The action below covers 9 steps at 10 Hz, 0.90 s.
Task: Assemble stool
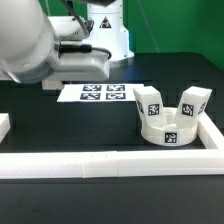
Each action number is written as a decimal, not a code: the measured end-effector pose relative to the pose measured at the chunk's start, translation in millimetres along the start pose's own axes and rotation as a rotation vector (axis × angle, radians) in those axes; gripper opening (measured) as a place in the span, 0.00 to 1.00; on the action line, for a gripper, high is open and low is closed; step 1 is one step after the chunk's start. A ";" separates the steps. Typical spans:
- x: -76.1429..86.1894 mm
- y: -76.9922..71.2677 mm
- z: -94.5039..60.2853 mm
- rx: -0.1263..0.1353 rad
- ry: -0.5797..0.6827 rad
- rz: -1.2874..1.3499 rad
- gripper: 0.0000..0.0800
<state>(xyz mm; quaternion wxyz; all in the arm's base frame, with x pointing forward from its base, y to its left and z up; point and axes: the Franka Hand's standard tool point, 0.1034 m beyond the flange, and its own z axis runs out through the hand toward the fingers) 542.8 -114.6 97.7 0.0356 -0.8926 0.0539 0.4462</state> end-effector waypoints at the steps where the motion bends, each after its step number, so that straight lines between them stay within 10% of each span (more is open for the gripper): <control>1: 1.0 1.0 0.3 -0.001 0.006 0.001 0.42; 5: 25.5 4.2 -21.1 -0.031 0.234 -0.006 0.42; 9: 5.6 -17.9 -11.5 -0.011 0.514 0.047 0.42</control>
Offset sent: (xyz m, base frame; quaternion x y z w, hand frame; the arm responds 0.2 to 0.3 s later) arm 0.0000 0.0000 0.0000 0.0000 0.0000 0.0000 1.0000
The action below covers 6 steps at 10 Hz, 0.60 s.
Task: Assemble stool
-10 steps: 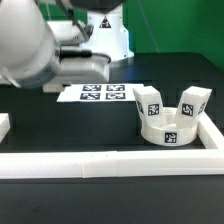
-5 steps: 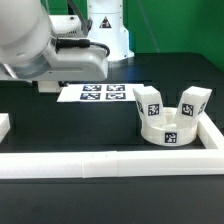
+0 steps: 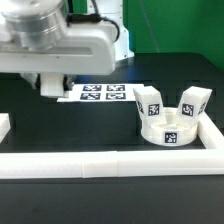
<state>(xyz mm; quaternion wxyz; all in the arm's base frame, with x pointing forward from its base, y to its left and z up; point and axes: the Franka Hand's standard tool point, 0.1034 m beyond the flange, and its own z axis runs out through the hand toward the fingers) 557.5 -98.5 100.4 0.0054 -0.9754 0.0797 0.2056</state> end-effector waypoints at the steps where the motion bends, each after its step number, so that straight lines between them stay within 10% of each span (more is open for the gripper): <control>1: -13.0 -5.1 0.1 0.035 0.050 0.027 0.42; 2: -18.8 -8.1 -0.9 0.066 0.130 0.049 0.42; 6: -7.5 -5.2 -3.2 0.032 0.431 0.056 0.42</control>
Offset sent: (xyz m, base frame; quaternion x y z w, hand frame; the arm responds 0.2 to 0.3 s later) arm 0.0000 0.0000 0.0000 0.0000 0.1938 0.0000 0.9810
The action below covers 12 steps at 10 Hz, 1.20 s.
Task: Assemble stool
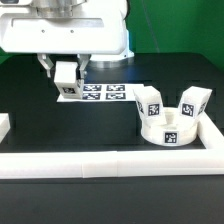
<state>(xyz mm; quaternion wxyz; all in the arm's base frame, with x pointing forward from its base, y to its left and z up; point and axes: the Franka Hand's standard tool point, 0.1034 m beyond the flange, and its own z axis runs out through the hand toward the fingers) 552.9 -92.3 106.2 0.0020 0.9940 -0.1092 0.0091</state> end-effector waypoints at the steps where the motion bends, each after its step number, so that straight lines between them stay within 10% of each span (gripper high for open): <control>1: -1.6 -0.3 0.0 -0.007 0.069 0.002 0.42; 7: -68.3 -55.6 -7.3 0.038 0.191 0.089 0.42; 11: -68.7 -58.5 -7.8 0.040 0.187 0.098 0.42; 12: -79.9 -82.9 -15.0 0.059 0.189 0.117 0.42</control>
Offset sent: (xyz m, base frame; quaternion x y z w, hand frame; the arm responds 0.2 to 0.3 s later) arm -0.0415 0.0355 0.0178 0.0162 0.0609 0.0793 0.9949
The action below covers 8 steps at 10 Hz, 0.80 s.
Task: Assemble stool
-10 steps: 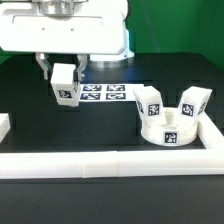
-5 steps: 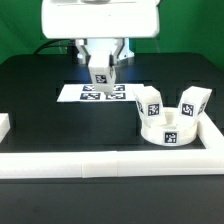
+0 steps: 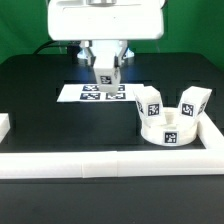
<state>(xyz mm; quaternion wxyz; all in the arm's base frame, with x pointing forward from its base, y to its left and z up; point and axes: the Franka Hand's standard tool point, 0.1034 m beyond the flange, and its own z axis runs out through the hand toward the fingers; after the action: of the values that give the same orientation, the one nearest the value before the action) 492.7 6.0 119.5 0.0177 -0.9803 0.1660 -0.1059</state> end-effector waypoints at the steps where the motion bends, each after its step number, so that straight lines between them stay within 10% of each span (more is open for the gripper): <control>1: -11.6 -20.8 -3.8 0.015 -0.004 0.038 0.42; 3: -28.9 -63.1 -5.4 0.037 0.002 0.093 0.42; 8: -26.8 -66.3 -2.2 0.039 0.021 0.007 0.42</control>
Offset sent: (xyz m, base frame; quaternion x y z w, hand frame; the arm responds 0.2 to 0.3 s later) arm 0.0000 0.0000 0.0000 0.0000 0.0000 0.0000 1.0000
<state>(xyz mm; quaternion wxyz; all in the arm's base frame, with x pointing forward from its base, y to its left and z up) 488.8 77.5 120.9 0.0352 -0.9780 0.1674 -0.1194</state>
